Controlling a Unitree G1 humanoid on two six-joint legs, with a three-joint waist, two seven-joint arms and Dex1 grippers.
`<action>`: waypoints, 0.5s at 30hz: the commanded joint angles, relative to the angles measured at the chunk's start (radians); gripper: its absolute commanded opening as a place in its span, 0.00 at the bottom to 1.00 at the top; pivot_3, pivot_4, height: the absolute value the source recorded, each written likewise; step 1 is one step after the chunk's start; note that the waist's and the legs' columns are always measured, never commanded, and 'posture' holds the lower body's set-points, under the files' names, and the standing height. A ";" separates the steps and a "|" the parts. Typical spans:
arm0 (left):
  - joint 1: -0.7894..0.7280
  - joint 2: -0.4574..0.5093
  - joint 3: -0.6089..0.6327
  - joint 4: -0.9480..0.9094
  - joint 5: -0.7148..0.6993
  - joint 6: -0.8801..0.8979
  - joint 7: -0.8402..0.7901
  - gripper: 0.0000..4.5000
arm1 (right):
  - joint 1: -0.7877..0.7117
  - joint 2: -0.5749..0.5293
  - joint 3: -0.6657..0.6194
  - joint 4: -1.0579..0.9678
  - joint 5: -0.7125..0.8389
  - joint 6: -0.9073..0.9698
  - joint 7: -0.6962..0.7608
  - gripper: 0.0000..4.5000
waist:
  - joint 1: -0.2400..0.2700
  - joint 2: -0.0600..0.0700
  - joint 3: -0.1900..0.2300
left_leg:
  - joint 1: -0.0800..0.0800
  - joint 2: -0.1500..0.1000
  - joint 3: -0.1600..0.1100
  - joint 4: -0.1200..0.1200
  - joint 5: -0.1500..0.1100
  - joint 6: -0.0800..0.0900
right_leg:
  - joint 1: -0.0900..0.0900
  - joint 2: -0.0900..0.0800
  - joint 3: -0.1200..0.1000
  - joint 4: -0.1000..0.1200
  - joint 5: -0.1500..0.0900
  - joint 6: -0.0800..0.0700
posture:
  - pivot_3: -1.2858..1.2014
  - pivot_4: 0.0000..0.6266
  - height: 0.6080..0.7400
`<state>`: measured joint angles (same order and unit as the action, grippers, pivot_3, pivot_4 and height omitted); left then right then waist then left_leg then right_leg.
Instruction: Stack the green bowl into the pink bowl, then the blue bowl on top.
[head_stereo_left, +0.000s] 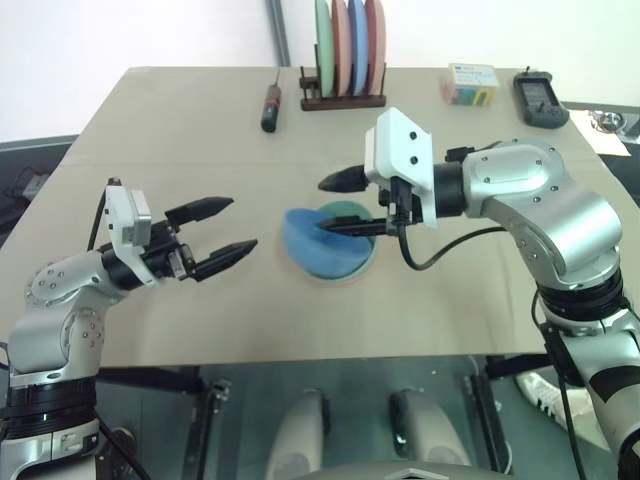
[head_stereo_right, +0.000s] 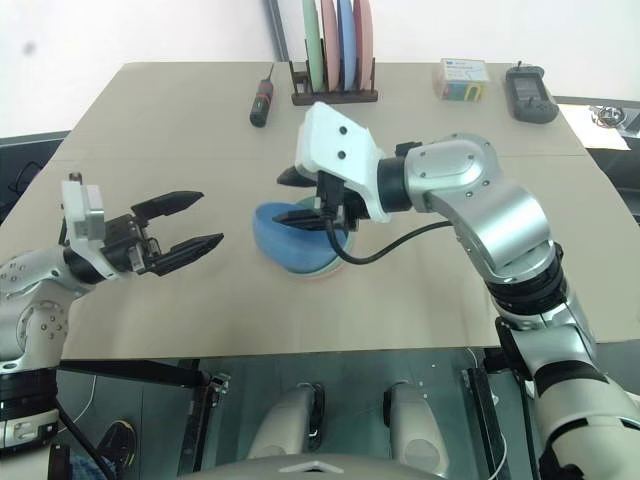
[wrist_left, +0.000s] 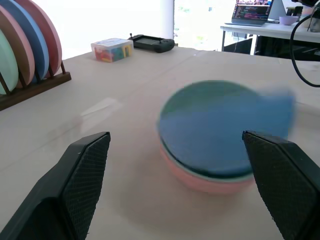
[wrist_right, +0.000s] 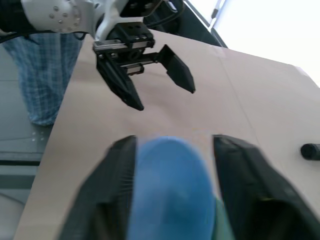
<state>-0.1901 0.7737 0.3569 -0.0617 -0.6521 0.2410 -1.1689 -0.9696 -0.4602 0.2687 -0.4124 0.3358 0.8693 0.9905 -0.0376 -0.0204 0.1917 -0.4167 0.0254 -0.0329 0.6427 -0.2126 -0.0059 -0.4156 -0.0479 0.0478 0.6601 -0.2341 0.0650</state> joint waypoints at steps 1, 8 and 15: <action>-0.001 0.008 0.041 -0.016 -0.009 -0.011 0.019 1.00 | -0.008 -0.035 -0.073 -0.012 0.055 0.038 -0.009 0.65 | -0.001 0.000 0.000 | 0.000 0.000 0.000 0.000 0.000 0.000 | 0.000 0.000 0.000 0.000 0.000 0.000 | 0.52 0.24 1.00; 0.042 0.020 0.064 -0.031 0.009 -0.001 0.064 1.00 | 0.150 -0.203 -0.178 0.088 0.068 -0.079 0.050 0.65 | 0.001 -0.001 0.000 | 0.000 0.000 0.001 0.000 0.000 0.000 | 0.001 0.000 0.000 -0.002 0.000 0.000 | 0.52 0.24 1.00; 0.121 0.019 0.109 -0.084 -0.012 0.008 0.098 1.00 | 0.348 -0.338 -0.276 0.181 0.059 -0.256 0.099 0.65 | -0.002 -0.001 0.000 | 0.000 0.000 0.002 -0.001 0.000 0.000 | 0.000 0.000 0.001 -0.002 0.000 0.000 | 0.52 0.24 1.00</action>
<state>-0.0763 0.7798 0.4119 -0.0948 -0.6447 0.2516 -1.0821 -0.6385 -0.7758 0.0554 -0.2223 0.3822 0.6748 1.0668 -0.0397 -0.0209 0.1915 -0.4168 0.0255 -0.0314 0.6422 -0.2127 -0.0058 -0.4154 -0.0480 0.0489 0.6581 -0.2342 0.0652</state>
